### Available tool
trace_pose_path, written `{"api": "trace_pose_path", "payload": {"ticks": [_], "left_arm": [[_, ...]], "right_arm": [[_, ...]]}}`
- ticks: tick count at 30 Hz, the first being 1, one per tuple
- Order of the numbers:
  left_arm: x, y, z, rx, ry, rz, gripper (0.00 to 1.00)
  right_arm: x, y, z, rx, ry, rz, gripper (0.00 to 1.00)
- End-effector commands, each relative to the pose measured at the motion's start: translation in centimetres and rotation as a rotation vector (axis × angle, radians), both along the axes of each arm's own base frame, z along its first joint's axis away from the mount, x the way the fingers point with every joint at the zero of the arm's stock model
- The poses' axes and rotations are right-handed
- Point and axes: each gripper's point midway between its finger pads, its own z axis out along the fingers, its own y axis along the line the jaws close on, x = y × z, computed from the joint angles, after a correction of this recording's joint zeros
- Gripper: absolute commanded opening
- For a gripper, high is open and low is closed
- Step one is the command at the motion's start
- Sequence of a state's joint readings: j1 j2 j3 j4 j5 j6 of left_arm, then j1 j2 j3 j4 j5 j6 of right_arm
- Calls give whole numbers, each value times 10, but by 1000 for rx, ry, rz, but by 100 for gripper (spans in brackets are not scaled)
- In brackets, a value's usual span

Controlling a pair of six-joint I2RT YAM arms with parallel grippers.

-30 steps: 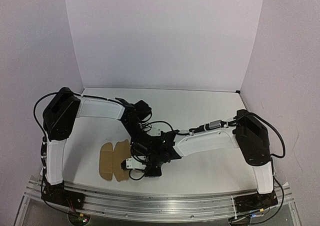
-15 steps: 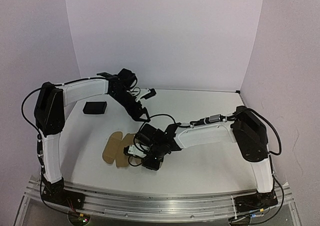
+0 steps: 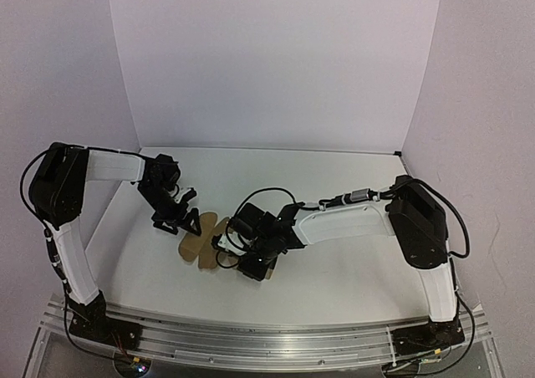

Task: Fold the paper box

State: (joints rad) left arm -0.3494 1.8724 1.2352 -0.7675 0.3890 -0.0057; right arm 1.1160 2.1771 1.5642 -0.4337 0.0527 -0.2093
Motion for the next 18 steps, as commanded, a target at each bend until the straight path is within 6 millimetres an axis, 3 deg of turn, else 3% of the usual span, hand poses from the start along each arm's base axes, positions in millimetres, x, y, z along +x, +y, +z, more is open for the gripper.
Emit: {"api": "trace_pose_path", "payload": {"ticks": [1,8,13,18], "left_arm": [[-10,-11,-6,-133,80,55,94],[-8,-46,21,-372,101,30,69],[-10,-56,36,-448,129,6,38],[-1,-66,71,-521,73,-38,15]], "right_arm": [[4,-3,-15,-34,16,-40,0],[9,5,-15,-20,16,-65,0],[13,9,-13,-11,5,-83,0],[17,14,-11,-5,-5,-92,1]]}}
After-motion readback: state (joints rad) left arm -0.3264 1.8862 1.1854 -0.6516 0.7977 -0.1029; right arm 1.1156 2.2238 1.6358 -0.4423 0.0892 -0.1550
